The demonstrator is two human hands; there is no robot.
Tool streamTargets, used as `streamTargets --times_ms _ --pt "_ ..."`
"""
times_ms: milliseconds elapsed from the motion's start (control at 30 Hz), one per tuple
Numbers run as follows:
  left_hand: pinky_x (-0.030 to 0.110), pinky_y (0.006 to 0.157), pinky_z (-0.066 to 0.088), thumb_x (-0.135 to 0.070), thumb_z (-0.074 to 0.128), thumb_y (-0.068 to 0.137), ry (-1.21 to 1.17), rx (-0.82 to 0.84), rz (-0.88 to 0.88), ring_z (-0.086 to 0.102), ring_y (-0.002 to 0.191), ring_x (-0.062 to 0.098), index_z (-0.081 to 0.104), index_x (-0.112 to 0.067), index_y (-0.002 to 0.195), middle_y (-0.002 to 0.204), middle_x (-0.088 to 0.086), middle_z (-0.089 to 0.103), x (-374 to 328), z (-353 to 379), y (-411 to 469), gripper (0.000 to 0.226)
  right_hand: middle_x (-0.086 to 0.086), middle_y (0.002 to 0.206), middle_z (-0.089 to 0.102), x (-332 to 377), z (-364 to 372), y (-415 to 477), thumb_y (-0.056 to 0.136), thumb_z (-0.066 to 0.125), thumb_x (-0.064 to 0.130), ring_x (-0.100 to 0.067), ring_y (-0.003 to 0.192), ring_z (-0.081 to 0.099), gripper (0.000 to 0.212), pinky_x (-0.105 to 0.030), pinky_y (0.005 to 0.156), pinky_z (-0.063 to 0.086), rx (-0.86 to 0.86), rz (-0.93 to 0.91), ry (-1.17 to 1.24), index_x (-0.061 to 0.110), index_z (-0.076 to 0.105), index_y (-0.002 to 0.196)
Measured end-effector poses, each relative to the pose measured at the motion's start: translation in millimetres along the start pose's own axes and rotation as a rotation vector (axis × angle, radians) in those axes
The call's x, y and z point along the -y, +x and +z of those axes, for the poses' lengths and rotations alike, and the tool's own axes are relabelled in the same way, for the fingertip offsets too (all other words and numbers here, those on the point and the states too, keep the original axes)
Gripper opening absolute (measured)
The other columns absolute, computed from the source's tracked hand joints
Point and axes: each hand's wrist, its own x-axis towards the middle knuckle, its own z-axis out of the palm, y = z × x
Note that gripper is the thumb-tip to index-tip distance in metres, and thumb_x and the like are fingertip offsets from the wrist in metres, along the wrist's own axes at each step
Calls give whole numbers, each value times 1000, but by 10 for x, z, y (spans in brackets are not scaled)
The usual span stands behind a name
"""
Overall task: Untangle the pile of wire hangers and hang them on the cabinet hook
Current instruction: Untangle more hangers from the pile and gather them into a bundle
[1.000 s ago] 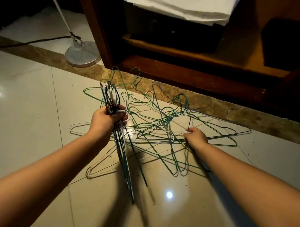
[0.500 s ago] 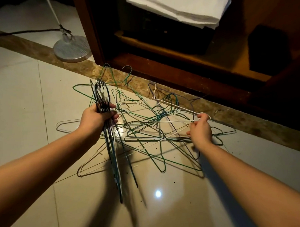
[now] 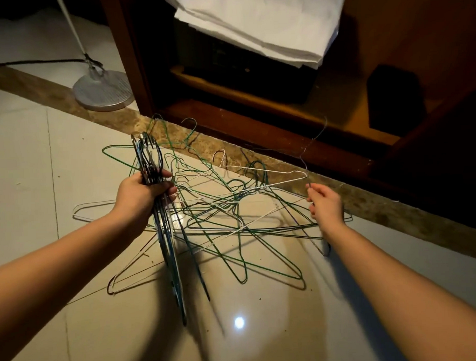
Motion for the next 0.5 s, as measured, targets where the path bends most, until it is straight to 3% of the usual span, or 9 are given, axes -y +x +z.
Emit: streamTargets --times_ms 133,267,367,500 --pt "21 59 57 9 48 89 -34 4 21 61 71 17 58 -10 87 83 10 59 -76 86 -46 22 7 70 54 221 -195 -185 93 50 14 -9 60 45 22 -24 56 36 52 -211 -161 8 64 109" --pt "28 73 56 12 48 87 -59 33 33 62 80 19 58 -12 90 91 11 60 -173 187 -124 27 9 82 59 454 -382 -520 94 48 16 -10 76 54 19 -30 70 43 46 -387 -284 16 63 106" --pt "24 72 55 13 49 86 -108 68 49 62 82 18 57 -13 90 91 11 60 -267 274 -224 27 14 78 55 498 -453 -709 94 47 15 -4 71 50 17 -26 64 41 54 -438 -260 19 61 104" --pt "24 68 56 14 49 84 -140 96 42 62 76 19 57 -10 88 87 12 59 -347 366 -356 25 4 68 52 565 -374 -868 95 46 13 -13 62 46 15 -33 59 37 67 -397 -119 16 60 100"
